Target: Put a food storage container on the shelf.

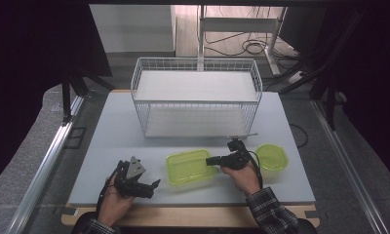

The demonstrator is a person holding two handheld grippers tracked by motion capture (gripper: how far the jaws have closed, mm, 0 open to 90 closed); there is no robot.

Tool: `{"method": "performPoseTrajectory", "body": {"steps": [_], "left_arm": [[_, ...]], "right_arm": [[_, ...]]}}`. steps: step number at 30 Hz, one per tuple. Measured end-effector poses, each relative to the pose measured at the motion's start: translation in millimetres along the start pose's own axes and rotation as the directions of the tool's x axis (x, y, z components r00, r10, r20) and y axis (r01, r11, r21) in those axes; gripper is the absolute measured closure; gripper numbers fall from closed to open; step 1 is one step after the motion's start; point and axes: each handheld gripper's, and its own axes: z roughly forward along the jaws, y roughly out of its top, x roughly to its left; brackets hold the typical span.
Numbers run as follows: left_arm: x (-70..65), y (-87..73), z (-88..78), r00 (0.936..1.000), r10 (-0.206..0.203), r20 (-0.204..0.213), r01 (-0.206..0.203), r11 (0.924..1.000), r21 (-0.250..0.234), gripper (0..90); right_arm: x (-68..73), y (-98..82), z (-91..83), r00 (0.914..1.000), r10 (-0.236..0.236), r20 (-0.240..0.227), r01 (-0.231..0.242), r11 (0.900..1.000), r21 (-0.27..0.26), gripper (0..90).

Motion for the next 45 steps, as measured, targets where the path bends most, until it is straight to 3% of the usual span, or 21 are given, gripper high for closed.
{"method": "performPoseTrajectory", "body": {"steps": [3,4,6,11,23,45], "left_arm": [[0.1,0.1,-0.2,1.0000,0.006,-0.004,-0.006,1.0000,0.003,1.5],[0.5,-0.1,-0.4,1.0000,0.005,-0.004,-0.005,1.0000,0.002,1.5],[0.8,-0.1,-0.5,1.0000,0.005,-0.006,-0.005,1.0000,0.001,1.5],[2.7,-0.6,-2.5,1.0000,0.001,-0.008,-0.001,1.0000,-0.005,1.6],[6.0,0.2,-6.7,0.9994,-0.028,-0.021,0.028,0.9994,-0.020,1.9],[7.3,-0.2,-7.6,0.9991,-0.030,-0.029,0.029,0.9989,-0.037,2.8]], "right_arm": [[-3.0,2.5,-0.4,0.9980,0.048,-0.042,-0.047,0.999,0.023,75.1],[-5.8,3.1,0.2,0.9918,0.084,-0.097,-0.081,0.996,0.036,78.6],[-4.8,4.2,0.9,0.9895,0.088,-0.114,-0.083,0.996,0.043,79.8],[-1.4,4.8,-0.8,0.9906,0.084,-0.108,-0.080,0.996,0.044,80.2],[8.7,16.2,-30.6,0.9922,0.052,-0.113,-0.060,0.996,-0.065,80.1],[21.0,44.1,-68.5,0.9865,0.052,-0.156,-0.077,0.984,-0.160,80.2]]}}
